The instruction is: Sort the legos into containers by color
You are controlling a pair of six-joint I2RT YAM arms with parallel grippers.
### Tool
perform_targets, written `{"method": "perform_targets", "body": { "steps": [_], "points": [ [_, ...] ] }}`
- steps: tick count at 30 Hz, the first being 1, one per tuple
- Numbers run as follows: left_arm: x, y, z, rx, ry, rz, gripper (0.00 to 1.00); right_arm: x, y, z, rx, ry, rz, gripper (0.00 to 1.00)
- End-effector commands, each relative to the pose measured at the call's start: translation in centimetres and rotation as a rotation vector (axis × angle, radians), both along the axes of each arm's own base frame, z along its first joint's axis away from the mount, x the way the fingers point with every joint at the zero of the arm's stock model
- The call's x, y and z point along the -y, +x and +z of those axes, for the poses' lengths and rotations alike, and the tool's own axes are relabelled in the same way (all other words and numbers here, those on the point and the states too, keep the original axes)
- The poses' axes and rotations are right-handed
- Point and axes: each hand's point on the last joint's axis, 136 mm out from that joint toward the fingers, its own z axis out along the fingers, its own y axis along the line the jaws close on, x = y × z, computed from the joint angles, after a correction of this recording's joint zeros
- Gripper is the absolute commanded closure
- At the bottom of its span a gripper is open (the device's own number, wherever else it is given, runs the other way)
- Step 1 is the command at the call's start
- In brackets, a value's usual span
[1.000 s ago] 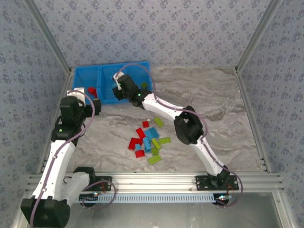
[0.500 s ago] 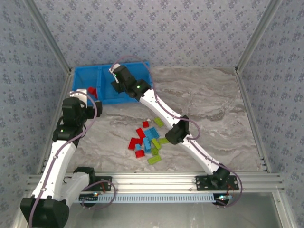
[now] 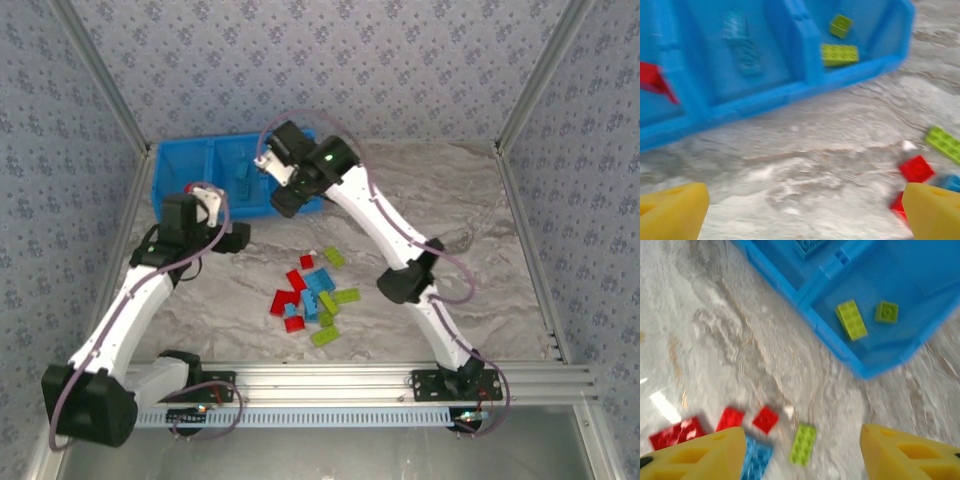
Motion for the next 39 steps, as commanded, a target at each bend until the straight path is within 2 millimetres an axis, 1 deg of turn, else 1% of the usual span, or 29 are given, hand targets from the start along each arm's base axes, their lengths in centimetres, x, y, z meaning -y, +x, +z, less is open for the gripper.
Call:
{"method": "perform_targets", "body": {
  "steps": [1, 2, 5, 6, 9, 12, 14, 16, 18, 21, 25, 28, 30, 35, 37, 39],
  "points": [
    [2.5, -0.9, 0.7, -0.133, -0.102, 0.057, 0.01, 4.2, -2.6, -0.9, -0.159, -0.044, -0.049, 0.33],
    [3.1, -0.8, 0.1, -0.162, -0.128, 0.085, 0.01, 4.9, -3.0, -0.8, -0.178, -0.028, -0.065, 0.33],
    [6.2, -0.6, -1.6, -0.218, -0.234, 0.127, 0.03, 6.8, -4.3, -1.1, -0.184, 0.033, -0.122, 0.26],
    [7.3, -0.5, -2.3, -0.230, -0.249, 0.133, 0.06, 7.5, -4.5, -0.6, -0.162, 0.068, -0.145, 0.24],
    [9.8, -0.2, -4.4, -0.284, -0.219, 0.161, 0.13, 9.3, -5.9, -0.8, -0.158, 0.134, -0.191, 0.20],
    [11.8, -0.1, -7.0, -0.363, -0.168, 0.204, 0.21, 10.4, -7.5, -1.4, -0.159, 0.199, -0.222, 0.17],
    [12.5, 0.0, -8.7, -0.406, -0.133, 0.239, 0.24, 11.2, -8.3, -2.2, -0.167, 0.219, -0.248, 0.16],
    [13.3, 0.2, -10.2, -0.443, -0.114, 0.258, 0.25, 12.3, -8.6, -3.4, -0.173, 0.216, -0.296, 0.15],
    [14.5, 0.4, -11.1, -0.463, -0.119, 0.247, 0.25, 13.0, -8.5, -4.4, -0.177, 0.236, -0.350, 0.12],
    [16.0, 0.8, -12.2, -0.480, -0.098, 0.220, 0.25, 13.3, -8.4, -5.9, -0.225, 0.278, -0.396, 0.11],
    [16.9, 0.8, -14.7, -0.530, -0.043, 0.208, 0.27, 13.9, -8.4, -7.1, -0.252, 0.270, -0.433, 0.10],
    [17.2, 0.9, -15.8, -0.547, -0.024, 0.207, 0.32, 14.5, -8.3, -7.3, -0.254, 0.262, -0.453, 0.10],
    [17.2, 0.9, -16.4, -0.558, -0.007, 0.206, 0.38, 14.8, -8.3, -7.4, -0.255, 0.263, -0.459, 0.10],
    [16.6, 0.5, -17.8, -0.581, 0.043, 0.212, 0.53, 14.0, -9.2, -7.6, -0.295, 0.295, -0.417, 0.10],
    [16.3, 0.4, -17.9, -0.580, 0.053, 0.216, 0.61, 13.9, -9.3, -7.7, -0.299, 0.310, -0.418, 0.10],
    [16.2, 0.4, -17.6, -0.569, 0.055, 0.217, 0.68, 13.8, -9.3, -7.6, -0.300, 0.318, -0.420, 0.10]
  ]
}}
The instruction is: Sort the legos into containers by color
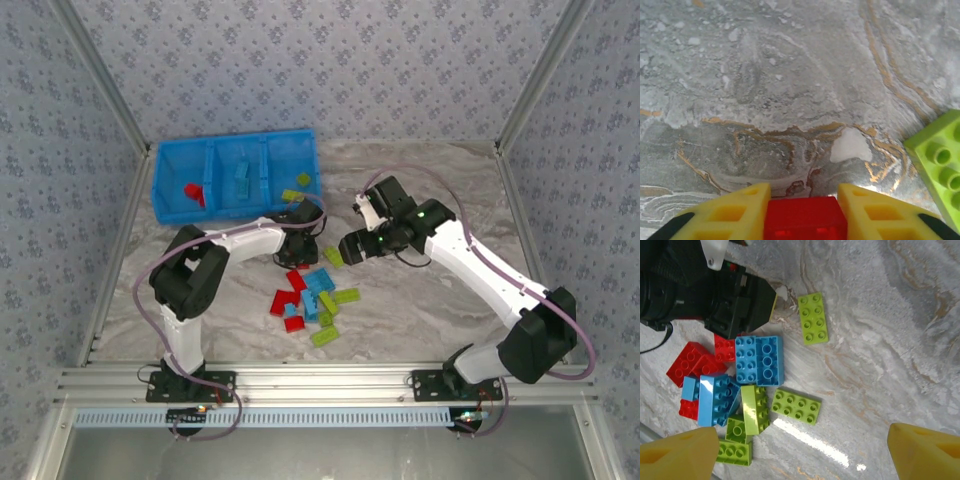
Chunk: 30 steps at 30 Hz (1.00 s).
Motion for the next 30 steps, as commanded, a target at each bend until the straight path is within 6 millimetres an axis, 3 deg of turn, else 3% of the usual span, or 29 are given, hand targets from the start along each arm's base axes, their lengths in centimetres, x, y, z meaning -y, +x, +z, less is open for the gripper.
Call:
{"method": "perform_targets", "body": {
  "steps": [1, 5, 8, 11, 16, 18, 20, 22, 27, 30],
  "points": [
    [-0.3, -0.1, 0.7, 0.010, 0.027, -0.008, 0.71, -0.5, -0.4, 1.1, 0.006, 0.065, 0.000, 0.10],
    [-1.4, 1.2, 4.9, 0.116, 0.042, -0.006, 0.76, -1.4, -1.1, 1.8, 0.004, 0.128, 0.043, 0.10],
    [-4.7, 3.2, 9.5, 0.229, 0.072, 0.040, 0.77, -1.8, -1.8, 2.5, 0.003, 0.175, 0.062, 0.10],
    [-10.8, 5.8, 14.1, 0.349, 0.141, 0.134, 0.78, -1.9, -2.1, 3.1, 0.027, 0.209, 0.062, 0.10],
    [-22.1, 9.3, 18.7, 0.432, 0.205, 0.340, 0.79, -1.2, -2.9, 2.1, 0.027, 0.210, 0.054, 0.09],
    [-25.9, 10.6, 19.3, 0.440, 0.239, 0.404, 0.79, -1.2, -3.0, 2.0, 0.028, 0.217, 0.053, 0.09],
    [-29.1, 12.2, 18.7, 0.413, 0.251, 0.472, 0.80, -1.2, -3.0, 1.8, 0.026, 0.223, 0.050, 0.09],
    [-31.1, 13.6, 17.8, 0.386, 0.235, 0.521, 0.81, -1.3, -3.0, 1.7, 0.023, 0.229, 0.048, 0.09],
    [-32.4, 17.7, 15.7, 0.352, 0.140, 0.566, 0.77, -0.9, -3.3, 1.7, 0.017, 0.204, 0.036, 0.09],
    [-33.3, 18.8, 15.1, 0.311, 0.152, 0.573, 0.59, -0.3, -3.5, 1.9, 0.024, 0.188, 0.010, 0.09]
  ]
}}
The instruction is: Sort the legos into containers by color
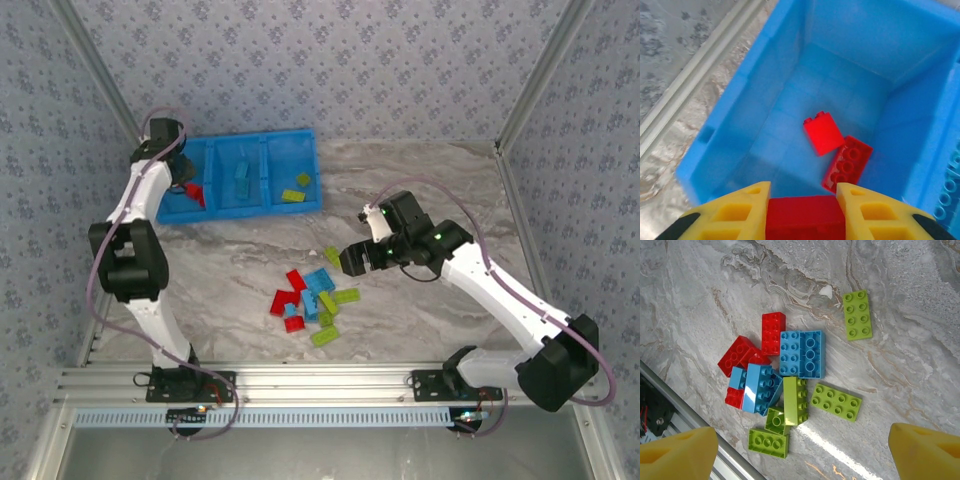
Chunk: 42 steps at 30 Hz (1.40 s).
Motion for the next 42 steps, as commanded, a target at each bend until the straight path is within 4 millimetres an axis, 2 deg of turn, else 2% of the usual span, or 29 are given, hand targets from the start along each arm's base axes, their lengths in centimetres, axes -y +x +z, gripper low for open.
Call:
{"method": "perform_targets", "body": {
  "steps": [1, 4, 6, 8, 10, 13, 15, 18, 22, 23, 24, 27, 30, 32, 37, 42],
  "points": [
    [0.0, 0.8, 1.3, -0.012, -0.029, -0.018, 0.55, 0.9, -0.5, 0.8, 0.013, -0.006, -0.048, 0.09],
    [0.2, 0.9, 2.7, 0.015, -0.031, -0.034, 0.55, 1.9, 0.1, 0.5, 0.029, -0.024, -0.117, 0.09],
    [0.6, 0.5, 4.0, 0.043, -0.047, -0.042, 0.54, 1.8, 0.3, 0.2, 0.026, -0.014, -0.129, 0.09],
    [1.2, -0.5, 5.3, 0.062, -0.076, -0.059, 0.54, 1.3, 0.7, 0.1, 0.026, 0.004, -0.125, 0.08],
    [2.3, -2.4, 7.0, 0.090, -0.113, -0.079, 0.55, 0.9, 1.2, -0.1, 0.025, 0.007, -0.122, 0.08],
    [6.1, -5.8, 10.2, 0.204, -0.176, -0.176, 0.55, 0.8, 2.5, -1.0, 0.033, -0.040, -0.146, 0.08],
    [9.5, -8.5, 12.6, 0.280, -0.162, -0.318, 0.55, 0.7, 3.4, -2.0, 0.037, -0.090, -0.157, 0.09],
    [14.5, -13.0, 14.5, 0.324, -0.073, -0.581, 0.55, -0.1, 4.7, -3.6, 0.038, -0.149, -0.149, 0.09],
    [20.1, -19.7, 14.0, 0.361, 0.011, -0.971, 0.52, -1.7, 6.1, -6.3, -0.002, -0.198, -0.132, 0.10],
    [21.1, -21.5, 13.7, 0.385, 0.010, -1.065, 0.51, -1.8, 6.1, -7.7, -0.028, -0.222, -0.127, 0.10],
    [21.8, -23.0, 13.1, 0.411, 0.013, -1.151, 0.48, -2.8, 7.5, -7.2, 0.003, -0.200, -0.133, 0.11],
    [23.2, -27.7, 10.9, 0.484, 0.096, -1.445, 0.41, -3.6, 8.9, -9.5, -0.022, -0.236, -0.138, 0.13],
    [24.3, -30.9, 8.9, 0.549, 0.143, -1.652, 0.30, -4.6, 9.7, -11.6, -0.058, -0.274, -0.124, 0.19],
    [25.2, -33.2, 7.3, 0.582, 0.157, -1.820, 0.19, -5.0, 10.1, -13.1, -0.073, -0.311, -0.118, 0.22],
    [25.6, -33.7, 4.8, 0.524, 0.151, -1.903, 0.13, -4.2, 10.8, -15.8, -0.070, -0.388, -0.138, 0.27],
    [25.8, -33.5, 3.7, 0.467, 0.119, -1.922, 0.07, -3.4, 9.8, -18.5, -0.122, -0.440, -0.126, 0.40]
  ]
}}
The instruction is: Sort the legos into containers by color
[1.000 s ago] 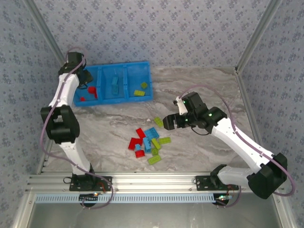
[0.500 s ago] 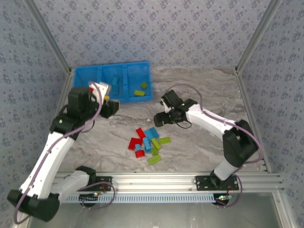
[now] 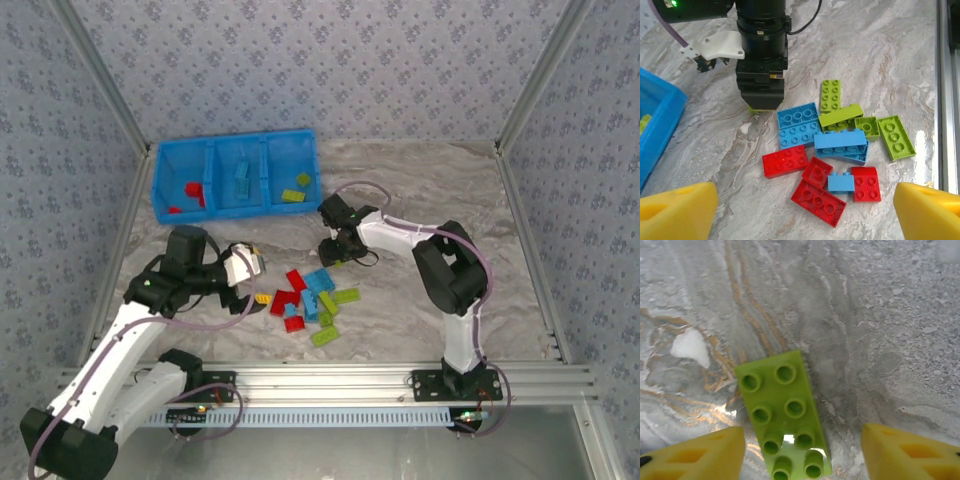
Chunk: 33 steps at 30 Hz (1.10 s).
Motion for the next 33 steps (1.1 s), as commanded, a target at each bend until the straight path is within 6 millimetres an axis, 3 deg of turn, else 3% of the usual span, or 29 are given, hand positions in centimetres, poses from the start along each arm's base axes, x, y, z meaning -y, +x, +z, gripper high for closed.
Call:
{"method": "perform_targets", "body": {
  "steps": [1, 5, 8, 10, 16, 20, 25, 30, 33],
  "points": [
    [0.6, -0.8, 0.3, 0.022, -0.012, -0.086, 0.06, 0.9, -0.4, -1.7, -0.018, -0.061, 0.005, 0.42],
    [0.4, 0.0, -0.2, 0.031, 0.008, -0.057, 0.01, 1.7, -0.4, -1.5, 0.007, -0.098, -0.005, 0.57],
    [0.3, 0.4, -0.4, 0.040, 0.015, -0.041, 0.01, 1.7, 0.2, 0.9, 0.058, -0.068, -0.017, 0.65],
    [0.1, 0.9, -0.5, 0.063, 0.019, -0.012, 0.01, 1.1, 0.7, 3.6, 0.125, -0.010, -0.010, 0.68],
    [-1.1, 3.3, -0.7, 0.166, 0.040, 0.122, 0.01, -2.4, 1.3, 14.4, 0.427, 0.319, 0.034, 0.69],
    [-1.7, 4.4, -0.2, 0.241, 0.021, 0.178, 0.01, -4.0, 3.9, 19.7, 0.683, 0.446, 0.001, 0.66],
    [-2.3, 4.9, -0.6, 0.230, 0.036, 0.219, 0.01, -6.8, 9.9, 20.7, 0.831, 0.423, -0.008, 0.69],
    [-2.4, 4.3, -1.0, 0.218, 0.031, 0.226, 0.01, -9.0, 14.4, 18.8, 0.850, 0.352, -0.002, 0.70],
    [-2.4, 4.4, -0.8, 0.224, 0.028, 0.226, 0.01, -9.4, 16.0, 18.0, 0.829, 0.327, -0.001, 0.65]
  ]
}}
